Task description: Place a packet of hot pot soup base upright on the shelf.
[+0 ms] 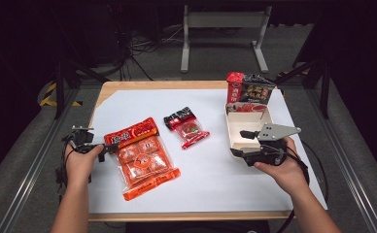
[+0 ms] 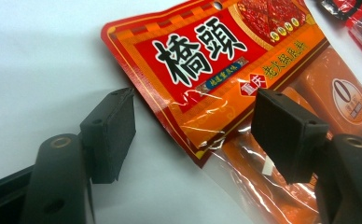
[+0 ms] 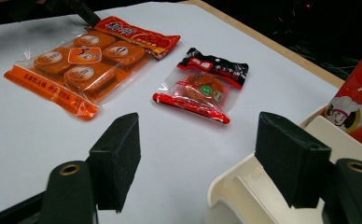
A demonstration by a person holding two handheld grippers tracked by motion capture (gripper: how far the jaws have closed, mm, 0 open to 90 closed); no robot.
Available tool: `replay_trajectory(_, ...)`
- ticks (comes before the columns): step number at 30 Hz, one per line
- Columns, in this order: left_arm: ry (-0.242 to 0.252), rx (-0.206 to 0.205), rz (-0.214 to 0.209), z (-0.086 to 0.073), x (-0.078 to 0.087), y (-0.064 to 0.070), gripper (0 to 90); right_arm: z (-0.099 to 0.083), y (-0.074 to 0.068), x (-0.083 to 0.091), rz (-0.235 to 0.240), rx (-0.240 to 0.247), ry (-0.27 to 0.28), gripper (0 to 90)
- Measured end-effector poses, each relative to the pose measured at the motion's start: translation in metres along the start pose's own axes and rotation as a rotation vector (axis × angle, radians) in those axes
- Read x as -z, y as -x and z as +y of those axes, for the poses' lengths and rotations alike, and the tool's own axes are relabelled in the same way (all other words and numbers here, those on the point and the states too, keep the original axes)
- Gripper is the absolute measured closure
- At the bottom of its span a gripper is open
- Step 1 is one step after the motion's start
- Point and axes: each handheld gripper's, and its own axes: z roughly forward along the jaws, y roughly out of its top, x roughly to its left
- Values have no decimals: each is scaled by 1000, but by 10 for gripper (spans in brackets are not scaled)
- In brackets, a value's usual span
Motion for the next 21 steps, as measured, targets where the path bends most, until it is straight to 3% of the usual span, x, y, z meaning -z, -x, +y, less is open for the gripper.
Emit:
replay_trajectory(7, -16, 8, -11, 1, -2, 3, 296, 0, -1, 0, 1, 2, 1, 314)
replay_trajectory(15, 22, -4, -21, 1, -3, 2, 265, 1, -1, -1, 1, 3, 0, 314)
replay_trajectory(21, 48, 11, -37, 0, -4, 0, 259, 1, -1, -1, -1, 7, 0, 314)
